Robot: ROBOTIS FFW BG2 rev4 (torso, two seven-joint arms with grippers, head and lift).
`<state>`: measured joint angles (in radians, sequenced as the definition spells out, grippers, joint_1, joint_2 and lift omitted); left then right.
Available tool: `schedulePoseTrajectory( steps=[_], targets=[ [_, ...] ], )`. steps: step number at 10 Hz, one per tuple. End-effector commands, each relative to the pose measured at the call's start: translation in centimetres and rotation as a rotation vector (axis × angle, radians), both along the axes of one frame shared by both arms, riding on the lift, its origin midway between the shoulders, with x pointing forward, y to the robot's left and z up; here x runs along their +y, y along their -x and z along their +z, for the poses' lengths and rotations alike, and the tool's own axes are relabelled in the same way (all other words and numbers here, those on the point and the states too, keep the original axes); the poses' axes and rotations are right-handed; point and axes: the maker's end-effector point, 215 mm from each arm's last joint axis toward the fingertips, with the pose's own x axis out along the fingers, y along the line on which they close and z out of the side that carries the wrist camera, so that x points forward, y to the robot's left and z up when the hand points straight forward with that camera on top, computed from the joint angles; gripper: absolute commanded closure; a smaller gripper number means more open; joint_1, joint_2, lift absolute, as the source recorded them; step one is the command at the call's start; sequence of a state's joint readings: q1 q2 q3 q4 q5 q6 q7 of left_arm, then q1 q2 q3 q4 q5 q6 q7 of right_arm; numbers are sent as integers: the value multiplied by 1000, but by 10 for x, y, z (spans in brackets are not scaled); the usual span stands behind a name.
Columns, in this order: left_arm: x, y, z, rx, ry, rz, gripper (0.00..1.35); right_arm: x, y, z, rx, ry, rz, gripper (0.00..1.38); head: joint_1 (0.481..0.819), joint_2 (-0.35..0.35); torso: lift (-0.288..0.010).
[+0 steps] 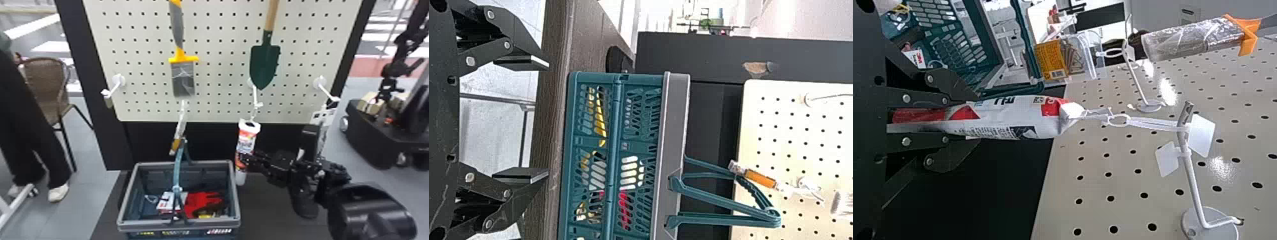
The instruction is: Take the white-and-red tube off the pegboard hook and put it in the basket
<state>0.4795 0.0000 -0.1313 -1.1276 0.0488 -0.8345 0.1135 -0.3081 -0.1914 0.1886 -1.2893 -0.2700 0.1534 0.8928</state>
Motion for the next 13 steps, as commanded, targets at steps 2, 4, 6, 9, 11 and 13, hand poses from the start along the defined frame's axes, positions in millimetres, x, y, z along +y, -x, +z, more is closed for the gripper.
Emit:
schedulePoseTrajectory(
  steps=[2,4,6,9,11,13],
  targets=[
    [-1,1,0,2,3,1,506,-1,1,-1,2,1,-1,1016,549,0,-100],
    [-1,2,-1,4,4,2,506,0,1,-1,4,0,-1,1016,549,0,-100],
    [0,2,-1,4,5,3,507,1,1,3,-6,0,2,1016,549,0,-100],
    [0,2,-2,8,8,5,509,3,8,32,-66,-15,7,1016,549,0,-100],
    [1,4,-4,14,10,9,509,2,15,48,-98,-18,0,1016,549,0,-100],
    [1,3,-3,12,10,9,509,4,19,59,-123,-15,3,1016,549,0,-100]
  ],
)
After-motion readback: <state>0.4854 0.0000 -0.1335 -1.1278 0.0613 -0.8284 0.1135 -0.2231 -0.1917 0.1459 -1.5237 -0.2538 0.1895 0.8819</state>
